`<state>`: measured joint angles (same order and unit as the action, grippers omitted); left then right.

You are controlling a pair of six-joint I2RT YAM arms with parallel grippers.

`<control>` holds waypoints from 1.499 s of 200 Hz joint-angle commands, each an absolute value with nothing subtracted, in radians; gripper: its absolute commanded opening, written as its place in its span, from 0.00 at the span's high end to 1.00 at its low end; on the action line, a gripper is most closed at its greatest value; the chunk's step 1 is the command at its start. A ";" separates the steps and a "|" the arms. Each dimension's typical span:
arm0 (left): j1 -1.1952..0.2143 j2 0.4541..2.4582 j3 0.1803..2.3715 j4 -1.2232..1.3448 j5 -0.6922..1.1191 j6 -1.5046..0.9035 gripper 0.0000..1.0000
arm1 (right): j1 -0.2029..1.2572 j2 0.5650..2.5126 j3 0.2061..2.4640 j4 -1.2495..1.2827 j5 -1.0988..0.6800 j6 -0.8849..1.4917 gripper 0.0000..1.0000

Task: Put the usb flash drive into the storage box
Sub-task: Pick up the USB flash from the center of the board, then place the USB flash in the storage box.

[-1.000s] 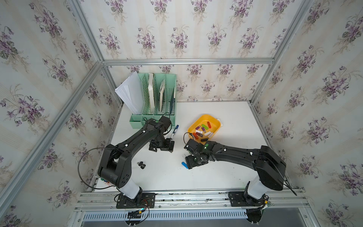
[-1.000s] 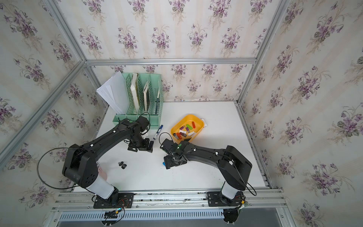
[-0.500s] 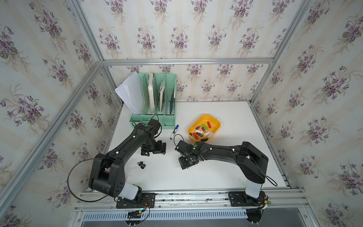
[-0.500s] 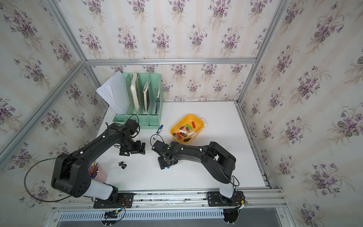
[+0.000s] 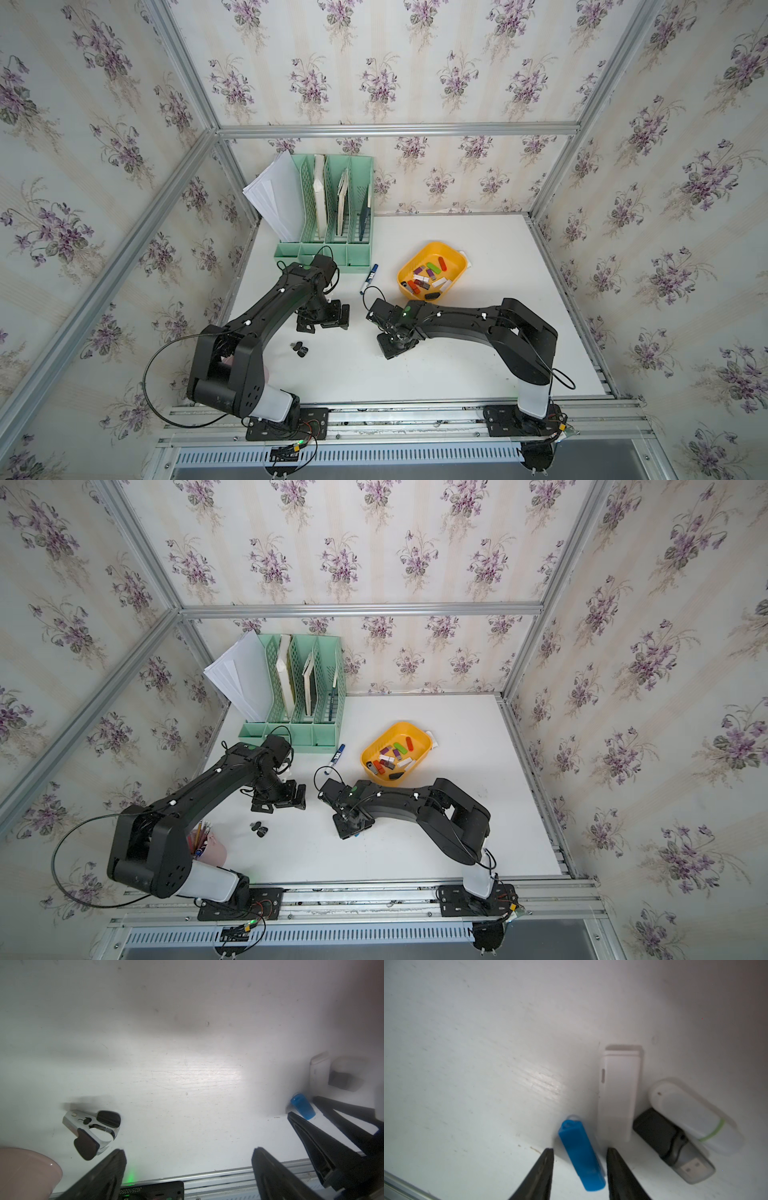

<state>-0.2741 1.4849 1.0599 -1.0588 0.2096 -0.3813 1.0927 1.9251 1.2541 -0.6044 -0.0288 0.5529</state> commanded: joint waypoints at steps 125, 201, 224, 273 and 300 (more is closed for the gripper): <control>-0.272 1.496 1.041 -1.043 0.221 -0.372 0.01 | 1.119 1.922 1.259 -0.672 0.006 0.578 0.79; -0.272 1.500 1.034 -1.043 0.225 -0.370 0.01 | 1.085 1.801 1.340 -0.749 0.058 0.599 0.83; -0.273 1.508 1.038 -1.040 0.234 -0.376 0.01 | 1.012 1.766 1.388 -0.783 0.079 0.568 0.84; -0.274 1.538 1.055 -1.025 0.255 -0.385 0.01 | 0.776 1.774 1.485 -0.816 0.104 0.422 0.86; -0.279 1.573 1.078 -1.018 0.264 -0.387 0.01 | 0.647 1.835 1.547 -0.812 0.103 0.341 0.87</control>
